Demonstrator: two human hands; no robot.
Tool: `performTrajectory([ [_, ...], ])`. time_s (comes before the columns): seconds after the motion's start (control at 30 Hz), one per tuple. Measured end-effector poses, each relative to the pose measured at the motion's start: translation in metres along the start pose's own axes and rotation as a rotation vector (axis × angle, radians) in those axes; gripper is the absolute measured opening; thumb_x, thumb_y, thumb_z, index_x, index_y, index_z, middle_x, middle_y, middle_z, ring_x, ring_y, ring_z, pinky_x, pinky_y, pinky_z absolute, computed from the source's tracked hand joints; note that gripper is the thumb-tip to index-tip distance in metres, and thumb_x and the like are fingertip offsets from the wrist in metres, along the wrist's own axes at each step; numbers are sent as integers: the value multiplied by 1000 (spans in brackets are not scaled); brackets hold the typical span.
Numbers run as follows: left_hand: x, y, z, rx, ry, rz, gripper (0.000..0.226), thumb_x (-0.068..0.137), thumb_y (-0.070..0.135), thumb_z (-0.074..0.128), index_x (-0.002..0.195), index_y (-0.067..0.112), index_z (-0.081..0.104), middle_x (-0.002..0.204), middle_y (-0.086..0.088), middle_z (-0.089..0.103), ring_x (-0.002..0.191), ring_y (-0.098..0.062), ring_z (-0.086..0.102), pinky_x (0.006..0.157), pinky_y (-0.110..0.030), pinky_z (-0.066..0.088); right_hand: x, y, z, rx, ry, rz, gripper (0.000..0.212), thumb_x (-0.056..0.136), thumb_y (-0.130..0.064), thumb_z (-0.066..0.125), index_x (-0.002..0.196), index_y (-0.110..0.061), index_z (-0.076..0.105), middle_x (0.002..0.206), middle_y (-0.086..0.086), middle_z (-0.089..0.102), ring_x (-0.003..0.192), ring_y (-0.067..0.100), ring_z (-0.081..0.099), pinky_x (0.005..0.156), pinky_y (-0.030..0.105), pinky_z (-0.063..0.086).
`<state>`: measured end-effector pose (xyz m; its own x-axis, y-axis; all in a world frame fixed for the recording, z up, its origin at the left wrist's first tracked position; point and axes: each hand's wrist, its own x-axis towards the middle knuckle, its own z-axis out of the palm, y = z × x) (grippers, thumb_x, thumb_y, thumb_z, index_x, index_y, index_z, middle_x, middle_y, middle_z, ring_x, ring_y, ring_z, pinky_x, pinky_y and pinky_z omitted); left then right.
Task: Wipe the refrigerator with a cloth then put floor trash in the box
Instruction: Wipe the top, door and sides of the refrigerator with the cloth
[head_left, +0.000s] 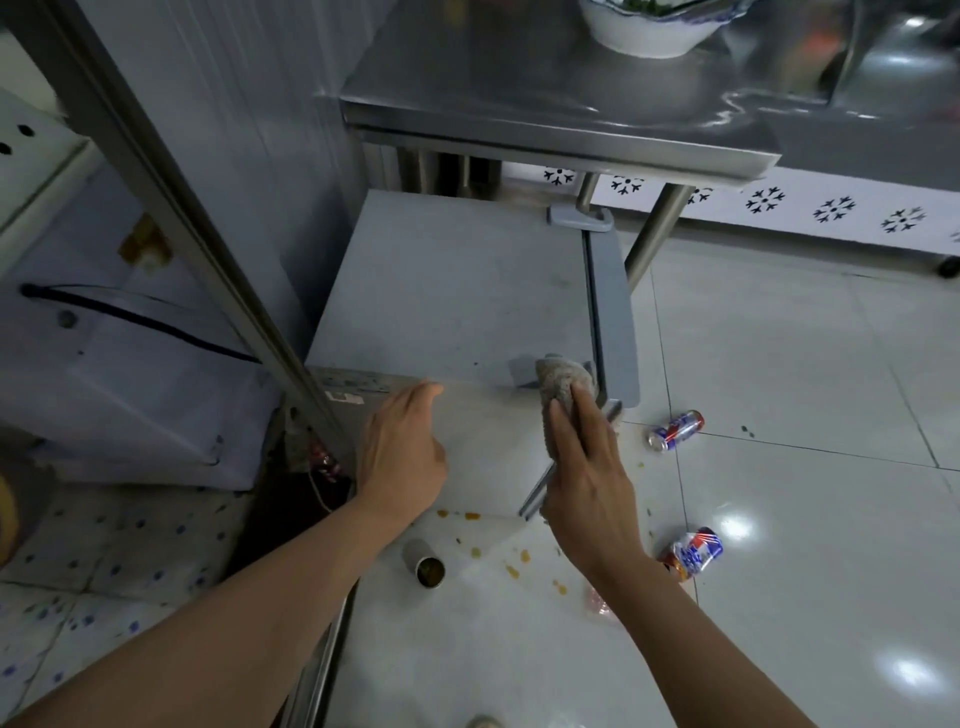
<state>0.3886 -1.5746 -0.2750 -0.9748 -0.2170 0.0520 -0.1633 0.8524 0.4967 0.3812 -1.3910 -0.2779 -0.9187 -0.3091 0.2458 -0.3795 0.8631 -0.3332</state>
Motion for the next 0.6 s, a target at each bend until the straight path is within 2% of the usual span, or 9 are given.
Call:
performTrajectory([
  [0.13, -2, -25, -6, -79, 67, 69, 55, 78, -4, 57, 130, 8, 46, 128, -11, 53, 121, -26, 46, 101, -32, 34, 6, -17, 28, -37, 71, -68, 69, 61, 21, 62, 127, 5, 54, 138, 29, 43, 123, 47, 48, 62, 36, 57],
  [0.4, -7, -70, 10, -165, 263, 103, 56, 73, -10, 58, 125, 8, 50, 125, -8, 52, 117, -25, 45, 102, -36, 38, 11, -37, 88, -10, 261, -240, 71, 65, 21, 55, 132, -2, 47, 144, 23, 28, 128, 42, 40, 85, 40, 53],
  [0.5, -3, -84, 27, -202, 373, 109, 59, 72, -11, 58, 126, 10, 48, 127, -7, 50, 119, -21, 41, 104, -27, 32, 17, -31, 114, 2, 350, -347, 73, 67, 21, 51, 134, -7, 38, 145, 21, 24, 133, 41, 34, 93, 43, 51],
  [0.6, 3, -100, 44, -223, 490, 122, 60, 71, -12, 57, 126, 10, 48, 126, -7, 49, 119, -21, 40, 102, -18, 26, 25, -23, 136, -11, 426, -480, 68, 73, 19, 43, 135, -8, 38, 146, 19, 22, 138, 39, 26, 100, 45, 45],
])
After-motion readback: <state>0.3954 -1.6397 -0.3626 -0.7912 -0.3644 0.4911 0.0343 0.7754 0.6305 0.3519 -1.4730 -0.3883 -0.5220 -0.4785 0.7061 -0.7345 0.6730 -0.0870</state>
